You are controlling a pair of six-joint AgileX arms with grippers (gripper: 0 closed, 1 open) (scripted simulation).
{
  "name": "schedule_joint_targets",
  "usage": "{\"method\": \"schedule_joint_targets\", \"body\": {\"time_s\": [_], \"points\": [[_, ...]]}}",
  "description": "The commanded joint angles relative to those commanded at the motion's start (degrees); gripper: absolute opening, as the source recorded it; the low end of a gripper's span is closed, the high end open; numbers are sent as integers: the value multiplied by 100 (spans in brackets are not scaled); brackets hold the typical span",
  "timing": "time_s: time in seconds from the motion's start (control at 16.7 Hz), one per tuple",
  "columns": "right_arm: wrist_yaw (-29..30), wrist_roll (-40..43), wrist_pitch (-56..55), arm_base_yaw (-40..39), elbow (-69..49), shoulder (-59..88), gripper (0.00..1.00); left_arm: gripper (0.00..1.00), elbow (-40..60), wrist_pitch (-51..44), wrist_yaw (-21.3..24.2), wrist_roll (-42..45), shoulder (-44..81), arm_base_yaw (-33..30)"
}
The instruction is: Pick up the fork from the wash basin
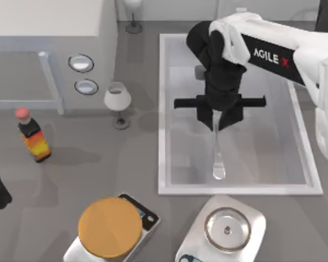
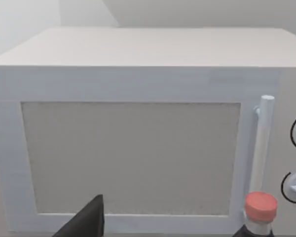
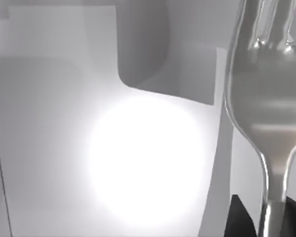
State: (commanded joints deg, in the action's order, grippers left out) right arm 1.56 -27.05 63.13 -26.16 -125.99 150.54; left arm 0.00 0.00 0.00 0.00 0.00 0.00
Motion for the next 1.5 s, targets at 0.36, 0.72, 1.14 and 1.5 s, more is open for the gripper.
{"method": "schedule_joint_targets", "body": {"time_s": [0.36,0.72,1.14,1.5], "points": [[-5,15,1774,12,-1330,-381,0,100,0,0,0,0,0,0],[-9,18,1903,14,-1445,-444,0,100,0,0,0,0,0,0],[-49,828,1757,816,248,-2012,0,100,0,0,0,0,0,0],[-109,2064,1562,2039,3191,-4491,0,100,0,0,0,0,0,0]]}}
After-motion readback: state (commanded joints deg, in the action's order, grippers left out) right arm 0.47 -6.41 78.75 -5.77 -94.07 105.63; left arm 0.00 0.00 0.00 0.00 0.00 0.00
